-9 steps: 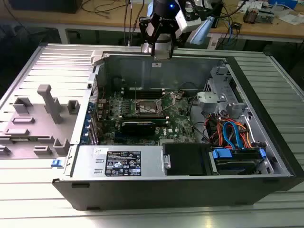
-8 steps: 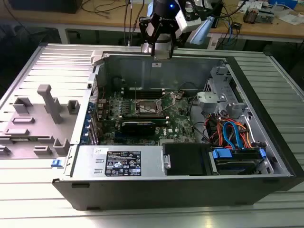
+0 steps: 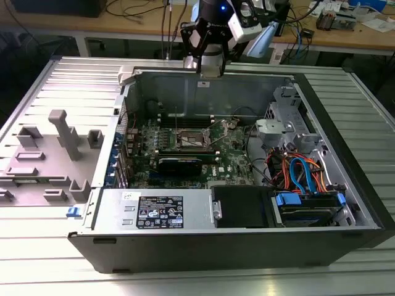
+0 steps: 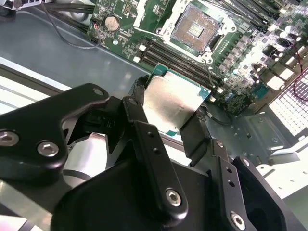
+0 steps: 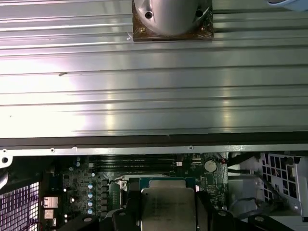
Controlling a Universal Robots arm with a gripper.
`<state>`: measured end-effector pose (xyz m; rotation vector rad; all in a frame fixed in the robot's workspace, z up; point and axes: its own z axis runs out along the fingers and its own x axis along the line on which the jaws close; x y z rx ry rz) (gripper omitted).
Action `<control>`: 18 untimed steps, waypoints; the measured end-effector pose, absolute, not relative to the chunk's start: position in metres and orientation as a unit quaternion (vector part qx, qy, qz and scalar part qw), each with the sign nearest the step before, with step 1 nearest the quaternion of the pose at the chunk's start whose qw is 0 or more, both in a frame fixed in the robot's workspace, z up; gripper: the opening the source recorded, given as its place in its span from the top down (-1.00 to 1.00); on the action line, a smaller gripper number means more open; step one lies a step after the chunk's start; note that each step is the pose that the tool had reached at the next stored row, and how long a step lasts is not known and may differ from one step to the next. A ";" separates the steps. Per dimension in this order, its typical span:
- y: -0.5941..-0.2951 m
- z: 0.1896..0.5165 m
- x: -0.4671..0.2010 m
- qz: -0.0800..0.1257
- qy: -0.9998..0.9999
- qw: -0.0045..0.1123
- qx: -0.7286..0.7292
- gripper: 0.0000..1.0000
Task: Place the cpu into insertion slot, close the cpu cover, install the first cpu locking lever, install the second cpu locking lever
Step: 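Place the cpu into insertion slot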
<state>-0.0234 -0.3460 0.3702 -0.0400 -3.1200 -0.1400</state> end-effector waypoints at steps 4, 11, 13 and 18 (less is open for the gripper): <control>-0.349 0.370 -0.023 -0.044 -0.999 0.009 -0.017 -0.08; -0.356 0.369 -0.023 -0.044 -0.998 0.008 -0.036 -0.08; -0.359 0.368 -0.023 -0.044 -0.998 0.008 -0.039 -0.08; -0.360 0.365 -0.023 -0.044 -0.996 0.007 -0.077 -0.08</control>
